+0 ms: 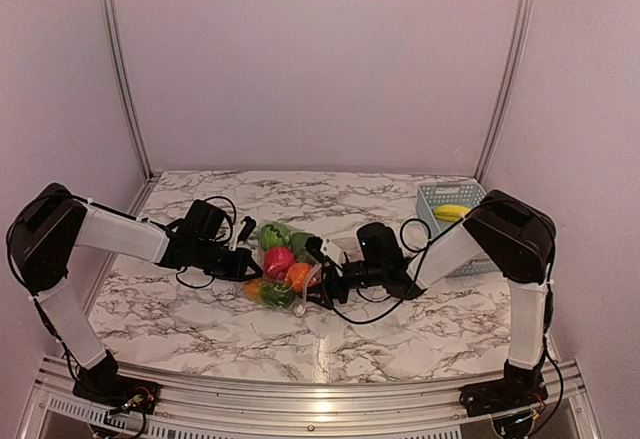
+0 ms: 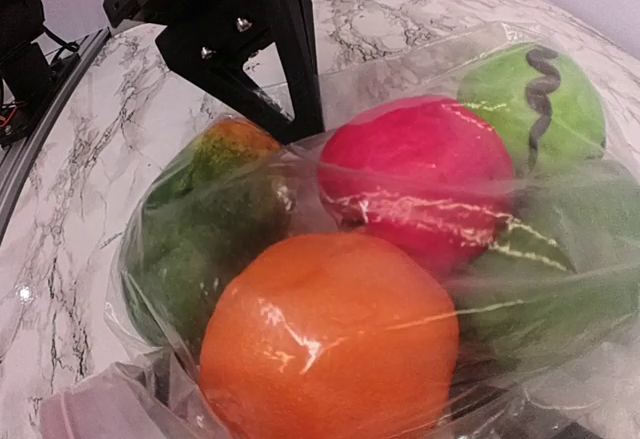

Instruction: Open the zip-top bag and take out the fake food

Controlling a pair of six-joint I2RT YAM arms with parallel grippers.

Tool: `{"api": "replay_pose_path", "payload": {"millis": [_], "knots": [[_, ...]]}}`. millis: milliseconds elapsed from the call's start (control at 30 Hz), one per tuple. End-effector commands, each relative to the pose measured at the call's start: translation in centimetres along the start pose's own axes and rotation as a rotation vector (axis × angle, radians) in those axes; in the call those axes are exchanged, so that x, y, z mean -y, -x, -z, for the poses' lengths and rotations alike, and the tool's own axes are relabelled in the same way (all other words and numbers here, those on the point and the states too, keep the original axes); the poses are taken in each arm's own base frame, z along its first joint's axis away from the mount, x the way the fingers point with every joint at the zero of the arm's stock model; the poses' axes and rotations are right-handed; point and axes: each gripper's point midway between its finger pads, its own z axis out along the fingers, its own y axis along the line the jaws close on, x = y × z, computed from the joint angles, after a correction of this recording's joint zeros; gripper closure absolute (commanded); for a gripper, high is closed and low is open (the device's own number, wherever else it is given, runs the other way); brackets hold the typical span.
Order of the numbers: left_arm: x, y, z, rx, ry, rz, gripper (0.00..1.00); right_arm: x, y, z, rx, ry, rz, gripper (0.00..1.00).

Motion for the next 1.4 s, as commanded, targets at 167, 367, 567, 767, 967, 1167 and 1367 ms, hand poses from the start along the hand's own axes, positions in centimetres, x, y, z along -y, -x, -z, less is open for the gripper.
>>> {"api": "replay_pose_path", "payload": {"millis": [167, 367, 567, 767, 967, 1167, 1367], "knots": [[-4.0, 0.2, 3.1, 0.057, 0.056, 0.140, 1.00, -1.6, -1.2, 2.6, -0.024, 0.002, -0.057, 0.29], [-4.2, 0.9, 3.2, 0.074, 0.060, 0.134, 1.00, -2.1, -1.0, 4.6, 0.014, 0.016, -0.095, 0.33], [-4.1, 1.0, 3.1, 0.056, 0.065, 0.115, 1.00, -0.7, 1.1, 6.8, 0.093, -0.074, -0.095, 0.33], [-4.0, 0.9, 3.2, 0.058, 0.057, 0.115, 1.00, 3.5, 0.2, 6.3, 0.020, -0.279, -0.098, 0.51], [-3.8, 1.0, 3.0, 0.059, 0.039, 0.115, 1.00, 5.8, -0.1, 4.9, -0.034, -0.451, -0.044, 0.72], [-3.7, 1.1, 3.0, 0.059, 0.041, 0.108, 1.00, 8.2, -1.5, 4.3, -0.102, -0.613, -0.054, 0.76], [-3.8, 1.0, 3.0, 0.059, 0.045, 0.102, 1.00, 10.2, -3.0, 5.1, -0.146, -0.736, -0.091, 0.72]]}}
